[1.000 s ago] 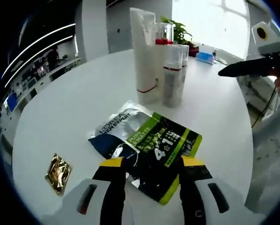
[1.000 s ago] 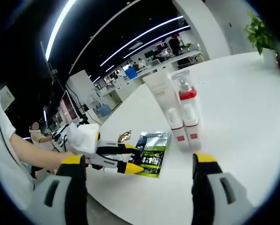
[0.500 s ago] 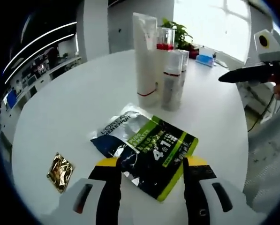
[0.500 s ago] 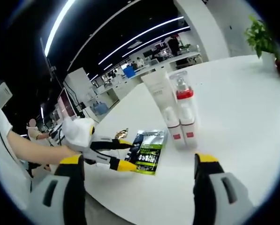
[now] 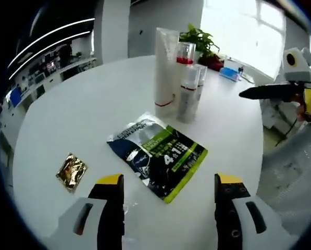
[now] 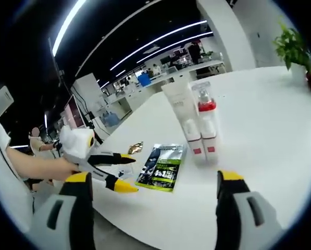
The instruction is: Arrange the skincare products in the storage area until every visible bottle or jar stands upright without overlapping.
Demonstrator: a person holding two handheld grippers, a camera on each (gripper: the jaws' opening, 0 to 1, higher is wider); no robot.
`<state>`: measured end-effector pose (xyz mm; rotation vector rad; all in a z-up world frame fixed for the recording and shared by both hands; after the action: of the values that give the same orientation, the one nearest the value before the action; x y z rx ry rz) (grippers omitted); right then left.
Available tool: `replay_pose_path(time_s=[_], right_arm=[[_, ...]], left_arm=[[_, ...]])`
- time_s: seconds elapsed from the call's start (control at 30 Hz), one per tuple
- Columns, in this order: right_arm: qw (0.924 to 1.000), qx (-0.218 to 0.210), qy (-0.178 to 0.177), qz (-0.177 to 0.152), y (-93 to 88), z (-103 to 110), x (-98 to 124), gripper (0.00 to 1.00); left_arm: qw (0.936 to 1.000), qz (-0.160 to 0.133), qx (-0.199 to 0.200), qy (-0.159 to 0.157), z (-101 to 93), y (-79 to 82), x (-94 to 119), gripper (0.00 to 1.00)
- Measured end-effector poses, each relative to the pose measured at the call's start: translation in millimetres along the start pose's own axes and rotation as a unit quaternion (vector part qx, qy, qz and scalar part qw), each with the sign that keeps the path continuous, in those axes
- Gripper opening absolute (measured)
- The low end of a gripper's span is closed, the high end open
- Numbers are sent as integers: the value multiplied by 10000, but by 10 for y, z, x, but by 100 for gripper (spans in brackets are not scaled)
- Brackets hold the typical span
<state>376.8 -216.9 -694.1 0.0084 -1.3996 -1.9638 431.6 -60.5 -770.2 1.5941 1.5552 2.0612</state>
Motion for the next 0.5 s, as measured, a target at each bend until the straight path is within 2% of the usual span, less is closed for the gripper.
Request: replay_pose_path(time_s=[0.5], right_arm=[[9999,161,-41,-31,1,75,87,100]], left_arm=[[9988,-145,439,134,-20,-117,424,79]])
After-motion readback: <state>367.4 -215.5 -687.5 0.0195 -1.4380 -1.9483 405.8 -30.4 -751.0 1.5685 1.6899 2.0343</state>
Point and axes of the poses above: the point that each gripper's makers call its tool centre point, and the gripper's own axes: x roughly backward along the fingers, z roughly to its left, y roughly out of its top, the point moved 3 cm from there along x, roughly backward along the fingers, and after that the axes turned 3 degrees about -x, right-handed, at the moved point
